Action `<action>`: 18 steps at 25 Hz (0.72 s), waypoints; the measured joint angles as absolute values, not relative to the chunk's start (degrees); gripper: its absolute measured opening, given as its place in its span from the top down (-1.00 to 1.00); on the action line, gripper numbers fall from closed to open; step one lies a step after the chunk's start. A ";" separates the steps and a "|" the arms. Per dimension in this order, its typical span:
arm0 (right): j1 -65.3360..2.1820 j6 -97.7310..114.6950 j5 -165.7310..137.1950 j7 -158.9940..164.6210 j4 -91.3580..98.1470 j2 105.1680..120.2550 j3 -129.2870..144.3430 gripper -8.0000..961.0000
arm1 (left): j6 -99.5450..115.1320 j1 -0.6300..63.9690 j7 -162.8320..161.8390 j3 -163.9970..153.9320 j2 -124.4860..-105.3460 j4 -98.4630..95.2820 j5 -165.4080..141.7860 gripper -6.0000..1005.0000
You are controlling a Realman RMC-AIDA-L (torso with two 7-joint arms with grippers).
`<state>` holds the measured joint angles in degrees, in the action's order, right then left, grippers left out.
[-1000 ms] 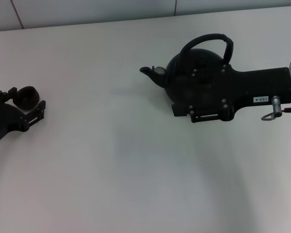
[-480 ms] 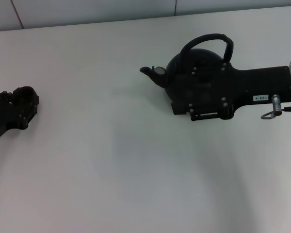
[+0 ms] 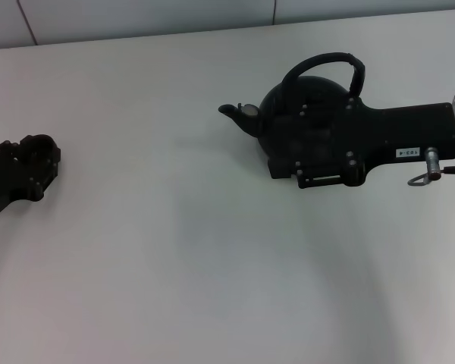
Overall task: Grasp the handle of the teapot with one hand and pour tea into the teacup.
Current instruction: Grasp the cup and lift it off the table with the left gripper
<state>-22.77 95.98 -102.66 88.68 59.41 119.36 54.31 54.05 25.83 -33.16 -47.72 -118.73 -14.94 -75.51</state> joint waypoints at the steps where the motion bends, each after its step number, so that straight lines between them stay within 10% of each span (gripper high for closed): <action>1: -22.77 95.98 -102.65 88.68 59.41 119.36 54.31 -0.46 | 54.17 25.83 -33.16 -47.72 -118.72 -14.94 -75.52 0.09; 18: -22.85 95.98 -102.65 88.68 59.42 119.36 54.31 -0.46 | 55.89 25.32 -33.45 -51.22 -118.53 -15.65 -75.52 -0.27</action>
<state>-22.85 95.98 -102.65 88.68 59.42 119.36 54.31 55.89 25.32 -33.45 -51.22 -118.53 -15.65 -75.52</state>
